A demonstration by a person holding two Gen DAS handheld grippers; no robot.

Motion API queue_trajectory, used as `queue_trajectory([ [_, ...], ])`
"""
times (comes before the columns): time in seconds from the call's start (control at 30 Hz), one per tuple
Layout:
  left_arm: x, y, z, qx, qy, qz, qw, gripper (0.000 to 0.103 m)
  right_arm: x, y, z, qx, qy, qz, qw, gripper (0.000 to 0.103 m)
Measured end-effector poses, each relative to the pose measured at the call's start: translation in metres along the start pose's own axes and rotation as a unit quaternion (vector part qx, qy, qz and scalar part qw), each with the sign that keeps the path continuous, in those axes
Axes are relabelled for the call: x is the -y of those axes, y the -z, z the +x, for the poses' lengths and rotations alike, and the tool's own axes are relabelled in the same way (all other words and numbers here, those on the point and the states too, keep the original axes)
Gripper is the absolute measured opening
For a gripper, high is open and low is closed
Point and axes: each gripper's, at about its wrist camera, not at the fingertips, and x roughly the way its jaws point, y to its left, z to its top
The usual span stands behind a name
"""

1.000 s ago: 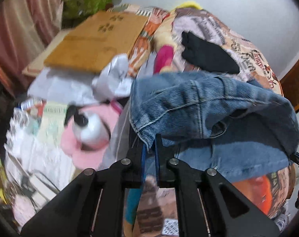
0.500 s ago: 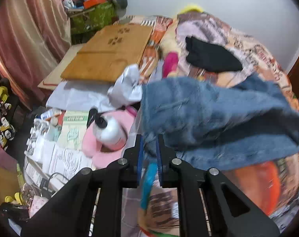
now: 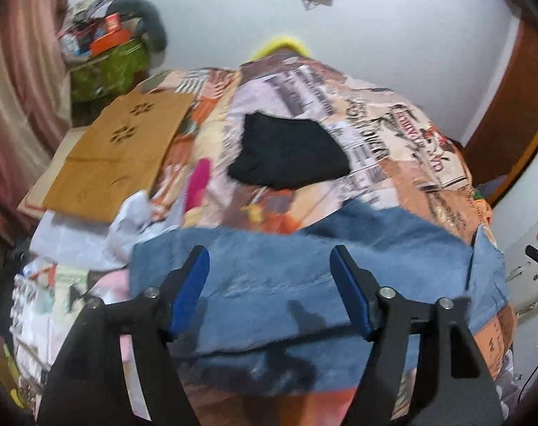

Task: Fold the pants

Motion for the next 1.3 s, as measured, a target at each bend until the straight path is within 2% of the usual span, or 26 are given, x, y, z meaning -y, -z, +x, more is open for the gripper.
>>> queue_trajectory([
  [0.17,0.034,-0.018,0.036,-0.033,0.017,0.015,0.9992,0.071,0.046,-0.015,0.029,-0.014,0.038,0.042,0.998,0.050],
  [0.3,0.050,-0.021,0.062,-0.054,0.024,0.016,0.9981,0.073,0.072,-0.023,0.062,-0.041,0.041,0.073,0.996,0.050],
  [0.57,0.061,0.002,0.101,-0.092,-0.022,0.055,0.9940,0.073,0.094,-0.042,0.123,-0.078,0.049,0.096,0.991,0.050],
  [0.67,0.059,0.011,0.110,-0.105,-0.025,0.056,0.9926,0.073,0.097,-0.048,0.145,-0.092,0.056,0.104,0.989,0.050],
  [0.8,0.061,0.015,0.119,-0.113,-0.030,0.058,0.9914,0.074,0.109,-0.046,0.181,-0.134,0.034,0.143,0.980,0.050],
  [0.9,0.065,0.016,0.122,-0.109,-0.038,0.065,0.9912,0.077,0.112,-0.044,0.189,-0.140,0.029,0.154,0.978,0.052],
  [1.0,0.068,0.018,0.124,-0.107,-0.043,0.070,0.9908,0.078,0.112,-0.041,0.193,-0.144,0.048,0.144,0.978,0.041],
  [1.1,0.069,0.020,0.126,-0.107,-0.045,0.068,0.9909,0.078,0.109,-0.040,0.193,-0.142,0.061,0.126,0.980,0.037],
  [1.17,0.068,0.021,0.125,-0.106,-0.043,0.064,0.9914,0.078,0.109,-0.041,0.191,-0.138,0.071,0.110,0.982,0.027],
  [1.3,0.062,0.023,0.120,-0.112,-0.038,0.056,0.9914,0.079,0.121,-0.047,0.182,-0.135,0.057,0.129,0.981,0.013],
])
